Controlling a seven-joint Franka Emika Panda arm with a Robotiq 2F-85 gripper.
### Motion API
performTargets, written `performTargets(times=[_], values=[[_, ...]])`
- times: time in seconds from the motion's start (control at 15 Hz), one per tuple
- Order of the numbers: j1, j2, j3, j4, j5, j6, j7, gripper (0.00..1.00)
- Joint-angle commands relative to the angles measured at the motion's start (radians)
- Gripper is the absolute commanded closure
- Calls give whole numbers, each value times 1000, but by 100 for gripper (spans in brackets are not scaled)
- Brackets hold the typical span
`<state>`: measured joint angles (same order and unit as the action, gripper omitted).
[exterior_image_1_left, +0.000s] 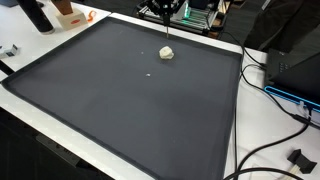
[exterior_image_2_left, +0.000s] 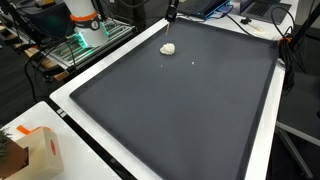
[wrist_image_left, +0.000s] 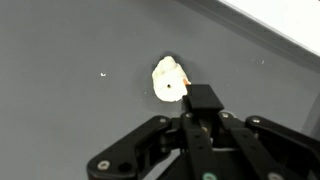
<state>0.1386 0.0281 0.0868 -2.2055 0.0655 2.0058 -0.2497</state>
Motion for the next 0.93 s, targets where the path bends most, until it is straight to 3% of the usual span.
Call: performTargets(times=[0.0, 0.33, 0.4, 0.87], values=[[-14, -7, 11, -39, 33, 58, -85, 97], [-17, 15, 12, -49, 36, 114, -166, 97], [-12, 10, 15, -30, 5, 88, -110, 87], [-15, 21, 15, -30, 7, 91, -142, 87]])
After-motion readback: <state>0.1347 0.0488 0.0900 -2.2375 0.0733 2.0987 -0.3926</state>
